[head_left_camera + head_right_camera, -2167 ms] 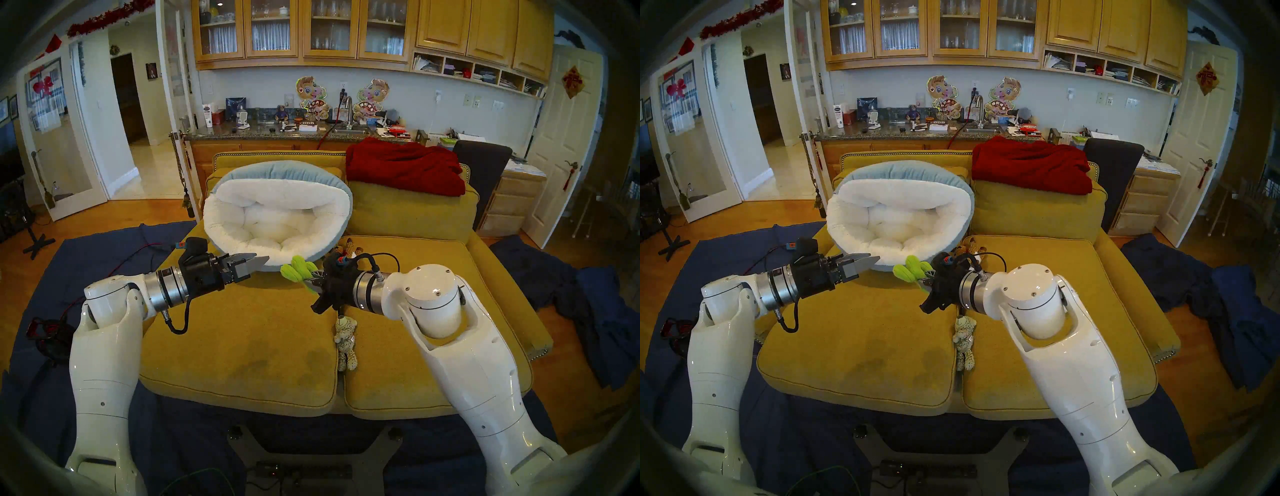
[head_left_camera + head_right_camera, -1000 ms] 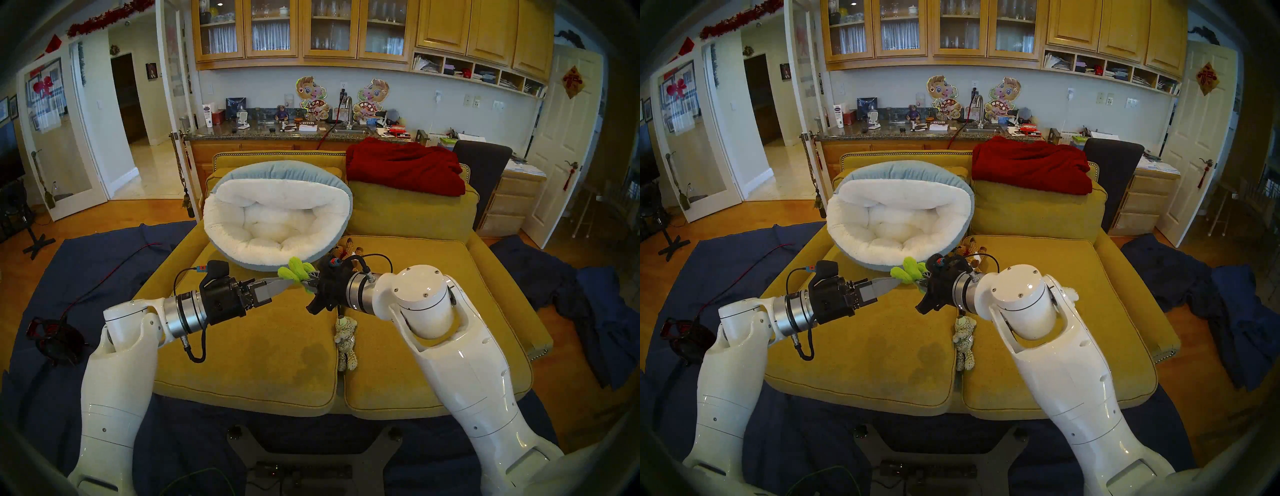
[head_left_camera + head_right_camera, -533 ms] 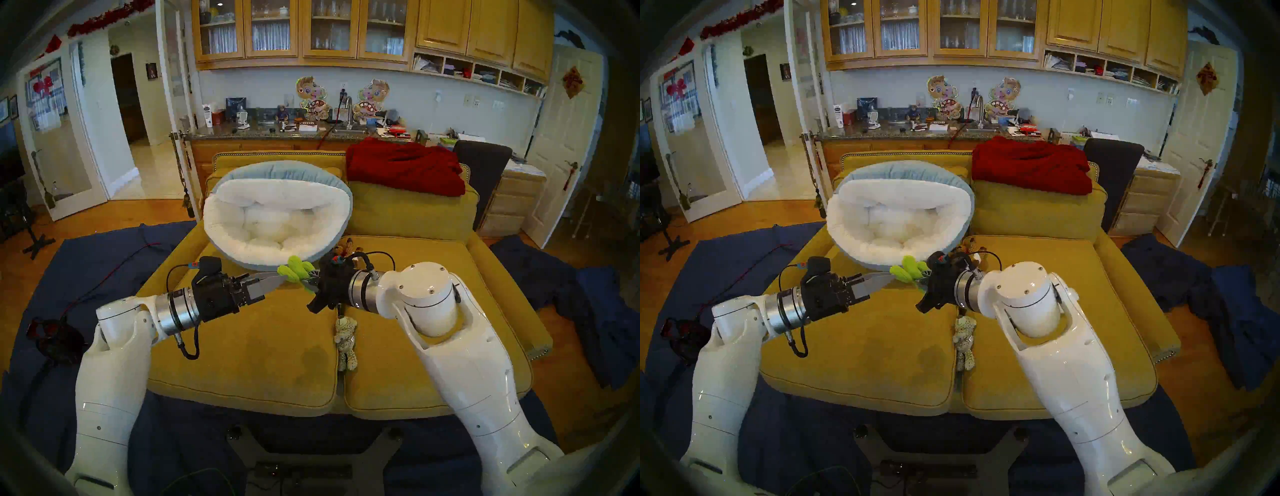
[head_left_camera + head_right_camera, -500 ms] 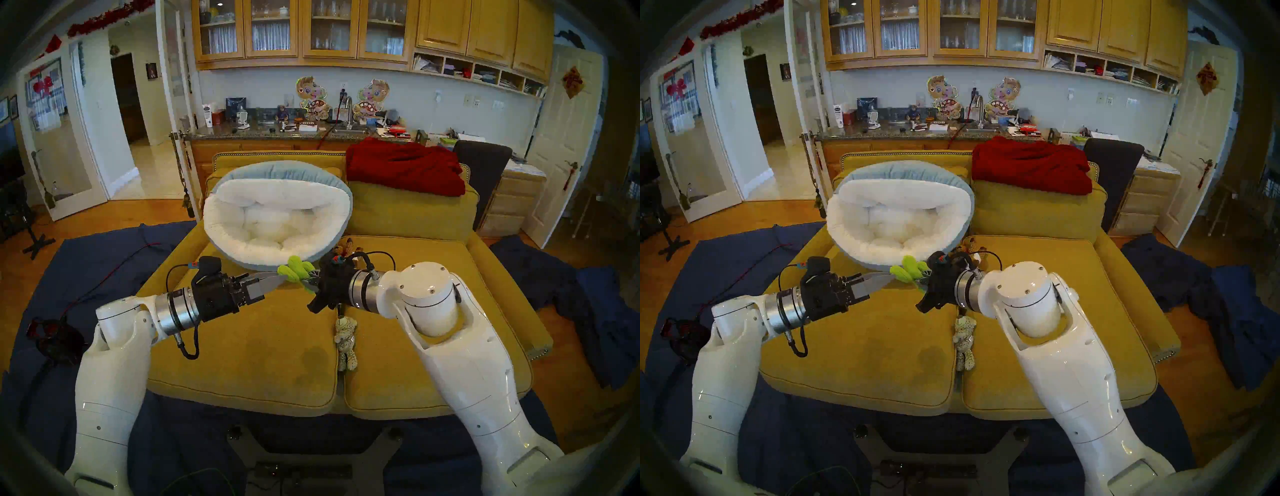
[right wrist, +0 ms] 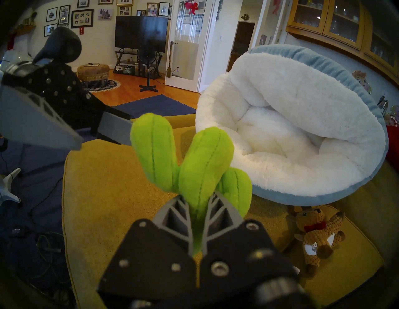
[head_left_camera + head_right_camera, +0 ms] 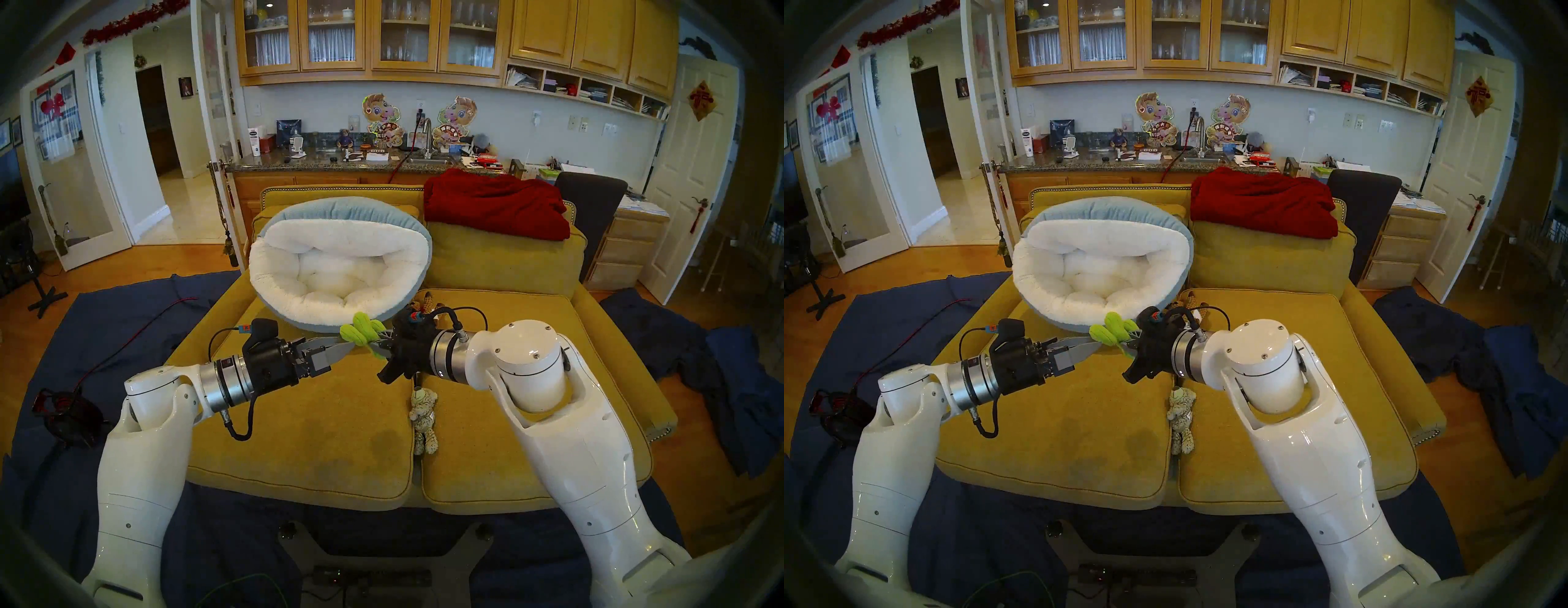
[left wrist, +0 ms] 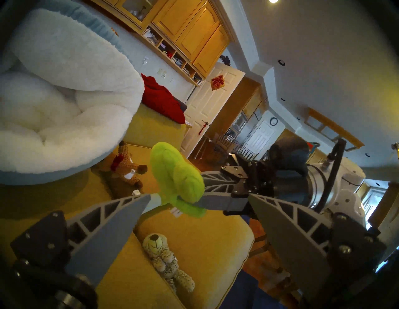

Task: Put toys into dog bed

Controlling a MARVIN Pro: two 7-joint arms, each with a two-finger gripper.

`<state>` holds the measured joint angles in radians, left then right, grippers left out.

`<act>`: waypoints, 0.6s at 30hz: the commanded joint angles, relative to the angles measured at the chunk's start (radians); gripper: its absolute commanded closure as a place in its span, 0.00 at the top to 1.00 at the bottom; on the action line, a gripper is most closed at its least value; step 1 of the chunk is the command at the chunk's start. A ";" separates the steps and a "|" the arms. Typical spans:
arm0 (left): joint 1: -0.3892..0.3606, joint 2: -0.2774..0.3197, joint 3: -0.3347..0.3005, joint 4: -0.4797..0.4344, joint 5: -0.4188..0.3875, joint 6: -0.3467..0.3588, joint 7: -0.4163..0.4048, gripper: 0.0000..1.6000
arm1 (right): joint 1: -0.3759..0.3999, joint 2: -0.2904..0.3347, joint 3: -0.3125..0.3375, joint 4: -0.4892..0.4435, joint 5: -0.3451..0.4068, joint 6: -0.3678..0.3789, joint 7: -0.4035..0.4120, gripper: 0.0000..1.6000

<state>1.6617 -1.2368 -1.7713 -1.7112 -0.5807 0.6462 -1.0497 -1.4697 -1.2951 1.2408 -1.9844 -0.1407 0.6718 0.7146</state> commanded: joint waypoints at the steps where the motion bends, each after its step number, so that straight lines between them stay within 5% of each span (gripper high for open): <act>1: -0.032 -0.011 -0.004 -0.017 -0.014 -0.015 -0.007 1.00 | 0.007 -0.001 0.012 -0.045 0.008 0.001 0.004 0.00; 18: -0.049 -0.025 0.011 0.003 -0.005 -0.021 -0.003 1.00 | -0.010 -0.002 0.010 -0.069 0.013 0.003 0.025 0.00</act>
<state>1.6505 -1.2576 -1.7661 -1.6979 -0.5799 0.6328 -1.0475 -1.4901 -1.2945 1.2457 -2.0120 -0.1273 0.6748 0.7428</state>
